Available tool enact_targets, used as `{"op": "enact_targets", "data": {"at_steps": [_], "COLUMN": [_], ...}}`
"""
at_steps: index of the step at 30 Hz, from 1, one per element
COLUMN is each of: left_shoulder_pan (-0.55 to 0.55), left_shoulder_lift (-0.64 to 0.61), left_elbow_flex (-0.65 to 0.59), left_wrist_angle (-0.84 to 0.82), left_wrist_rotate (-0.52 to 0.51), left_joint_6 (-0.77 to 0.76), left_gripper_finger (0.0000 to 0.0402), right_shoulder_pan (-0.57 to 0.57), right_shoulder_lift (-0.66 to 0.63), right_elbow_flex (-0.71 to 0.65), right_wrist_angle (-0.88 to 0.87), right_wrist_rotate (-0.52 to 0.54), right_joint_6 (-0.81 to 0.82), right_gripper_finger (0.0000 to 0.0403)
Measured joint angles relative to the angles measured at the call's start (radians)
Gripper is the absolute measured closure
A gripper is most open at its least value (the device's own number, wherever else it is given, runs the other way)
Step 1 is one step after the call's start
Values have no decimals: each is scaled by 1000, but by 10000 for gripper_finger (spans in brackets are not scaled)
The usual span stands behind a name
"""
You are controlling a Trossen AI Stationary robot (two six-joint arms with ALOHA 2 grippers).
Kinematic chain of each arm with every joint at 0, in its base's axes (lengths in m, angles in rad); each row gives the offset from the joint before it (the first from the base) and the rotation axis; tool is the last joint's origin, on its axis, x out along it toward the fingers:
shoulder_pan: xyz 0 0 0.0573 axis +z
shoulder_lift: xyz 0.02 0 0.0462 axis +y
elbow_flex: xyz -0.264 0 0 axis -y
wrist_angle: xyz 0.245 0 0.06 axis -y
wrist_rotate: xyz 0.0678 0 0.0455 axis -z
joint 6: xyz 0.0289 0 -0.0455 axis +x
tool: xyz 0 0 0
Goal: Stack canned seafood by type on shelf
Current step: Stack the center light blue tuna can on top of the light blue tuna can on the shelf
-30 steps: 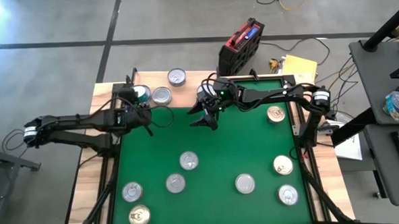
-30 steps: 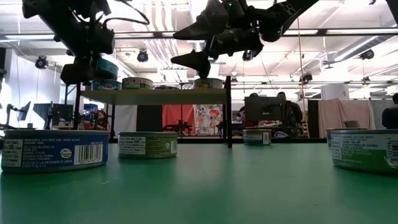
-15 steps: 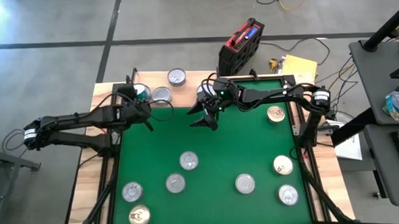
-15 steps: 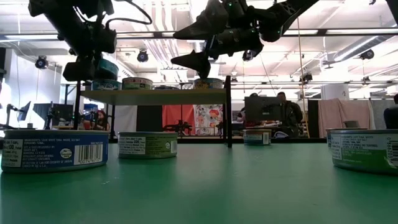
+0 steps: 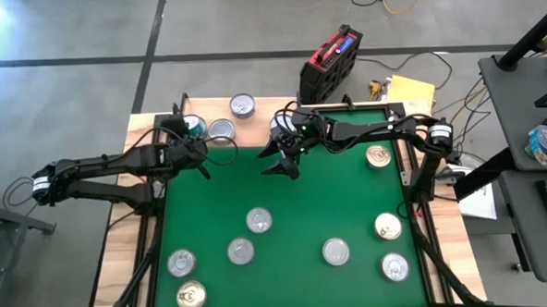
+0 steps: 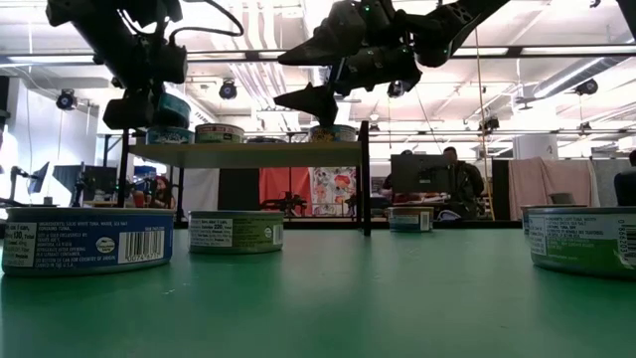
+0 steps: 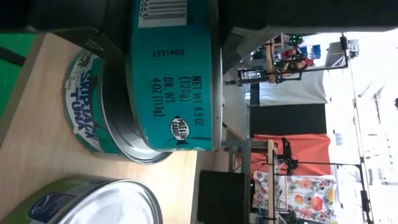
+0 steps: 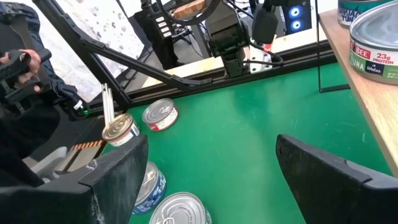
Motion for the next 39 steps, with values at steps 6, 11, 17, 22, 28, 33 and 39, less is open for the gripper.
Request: {"op": "enact_targets", "data": {"at_steps": [6,11,17,22,28,33,39], "left_shoulder_pan": [0,0,0,0,0,0,1], "left_shoulder_lift": [1,1,1,1,1,1,1], "left_elbow_flex": [0,0,-1,-1,-1,-1,-1], "left_wrist_angle": [3,4,5,7,8,9,52], "left_wrist_rotate": [4,3,3,-6,-7,-10,-57], "left_joint_6": [0,0,-4,-4,-4,-4,48], "left_gripper_finger": [255,244,236,230,225,210,198], "right_shoulder_pan": [0,0,0,0,0,0,0], "right_shoulder_lift": [0,0,0,0,0,0,0], "right_elbow_flex": [0,0,0,0,0,0,0], "right_wrist_angle": [0,0,-3,-3,-4,-4,-4], "right_wrist_rotate": [0,-1,-1,-1,-1,-2,-2], "right_joint_6": [-1,-1,-7,-8,-8,-8,-8], "right_gripper_finger": [54,49,50,49,49,49,49]}}
